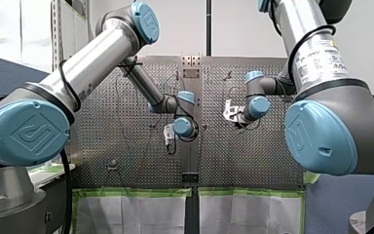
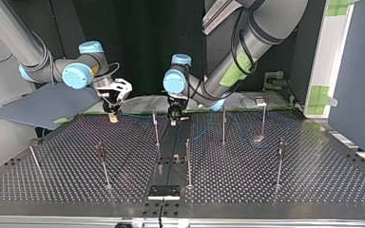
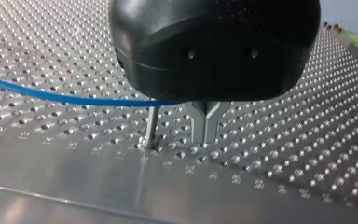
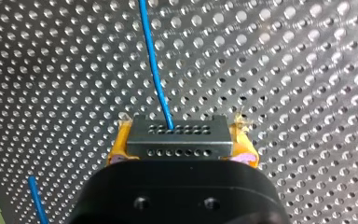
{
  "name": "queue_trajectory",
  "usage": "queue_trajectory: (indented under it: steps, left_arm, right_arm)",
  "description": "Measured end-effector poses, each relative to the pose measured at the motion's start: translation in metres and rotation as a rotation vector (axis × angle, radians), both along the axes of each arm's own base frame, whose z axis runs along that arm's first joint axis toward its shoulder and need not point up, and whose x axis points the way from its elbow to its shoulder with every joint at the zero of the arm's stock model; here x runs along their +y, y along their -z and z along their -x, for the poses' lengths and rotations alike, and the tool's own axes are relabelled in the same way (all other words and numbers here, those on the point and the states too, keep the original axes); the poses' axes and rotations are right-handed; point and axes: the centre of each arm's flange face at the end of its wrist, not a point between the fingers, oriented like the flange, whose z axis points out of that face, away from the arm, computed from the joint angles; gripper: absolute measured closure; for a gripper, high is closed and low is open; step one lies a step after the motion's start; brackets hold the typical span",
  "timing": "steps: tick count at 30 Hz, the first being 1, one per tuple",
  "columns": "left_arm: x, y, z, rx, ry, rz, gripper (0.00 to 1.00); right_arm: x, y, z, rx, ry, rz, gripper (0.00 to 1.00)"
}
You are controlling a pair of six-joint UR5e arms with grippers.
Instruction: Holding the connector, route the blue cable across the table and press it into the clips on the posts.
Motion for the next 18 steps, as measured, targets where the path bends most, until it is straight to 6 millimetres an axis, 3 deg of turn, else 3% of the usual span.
queue_trajectory:
  steps: [18]
  left_arm:
    - [-0.017,-0.055,-0.027,-0.031,-0.032,-0.016,1.0]
  right_arm:
    - [-0.023,-0.007,0.024,-0.017,0.025,0.017,1.0]
